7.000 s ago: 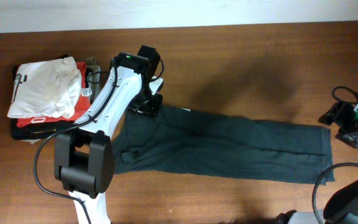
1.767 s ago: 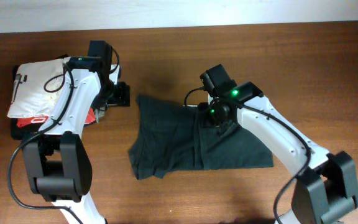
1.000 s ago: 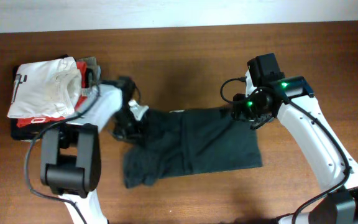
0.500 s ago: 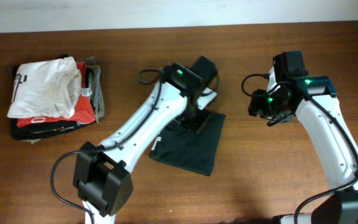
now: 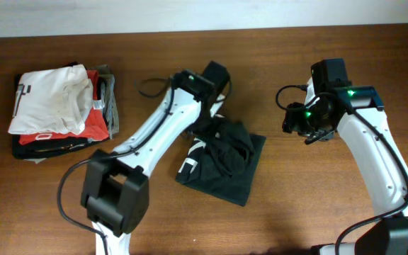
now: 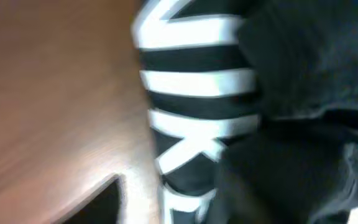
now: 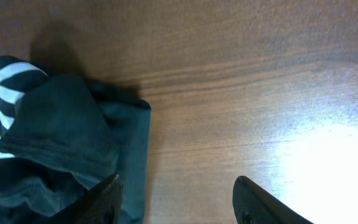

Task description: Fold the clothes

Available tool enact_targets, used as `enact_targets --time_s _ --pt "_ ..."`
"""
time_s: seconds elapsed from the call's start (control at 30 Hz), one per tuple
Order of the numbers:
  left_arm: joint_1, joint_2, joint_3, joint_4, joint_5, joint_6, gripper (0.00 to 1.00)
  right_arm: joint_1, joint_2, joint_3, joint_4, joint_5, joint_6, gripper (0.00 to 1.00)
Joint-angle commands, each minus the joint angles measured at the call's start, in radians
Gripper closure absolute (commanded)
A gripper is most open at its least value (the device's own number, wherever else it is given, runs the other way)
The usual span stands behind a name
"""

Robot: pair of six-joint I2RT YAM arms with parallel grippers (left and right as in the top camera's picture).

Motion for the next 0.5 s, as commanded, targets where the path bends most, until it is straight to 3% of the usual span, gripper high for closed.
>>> enact_targets --time_s 0.0,0.07,0.2,0.23,0.3,0.33,0.37,0.4,0.43,0.47 --pt "-0.029 0.006 -0.098 -0.024 0.291 0.079 0.97 -0.009 -0.021 0.009 -0.004 0.013 0.000 0.39" --pt "-0.082 0.005 -0.098 -0.098 0.455 0.135 0.99 -0.009 -0.021 0.009 -0.002 0.012 0.001 0.39" --pt "-0.154 0.004 -0.098 -0.266 0.449 0.230 0.99 -0.009 -0.021 0.009 -0.006 0.012 0.001 0.39" --pt "-0.150 0.002 -0.094 -0.290 0.408 0.231 0.99 -0.009 -0.021 0.009 -0.006 0.012 0.001 0.39" --pt "-0.078 -0.031 -0.005 -0.325 0.181 0.154 0.98 -0.008 -0.021 0.009 0.006 -0.001 0.000 0.36" --pt "-0.031 -0.051 0.038 -0.303 0.134 0.148 0.77 -0.006 -0.021 0.009 0.020 -0.027 -0.001 0.35" --pt "0.010 -0.064 0.047 -0.249 0.131 0.146 0.68 -0.007 -0.021 0.009 0.029 -0.034 0.000 0.35" --pt "0.043 -0.061 0.043 -0.179 0.132 0.131 0.67 -0.007 -0.021 0.009 0.036 -0.038 0.000 0.35" --pt "0.068 -0.057 -0.024 -0.029 0.132 0.133 0.86 -0.007 -0.021 0.009 0.043 -0.041 0.000 0.35" --pt "0.069 -0.057 -0.090 0.063 0.132 0.133 1.00 -0.007 -0.021 0.009 0.043 -0.041 0.000 0.35"
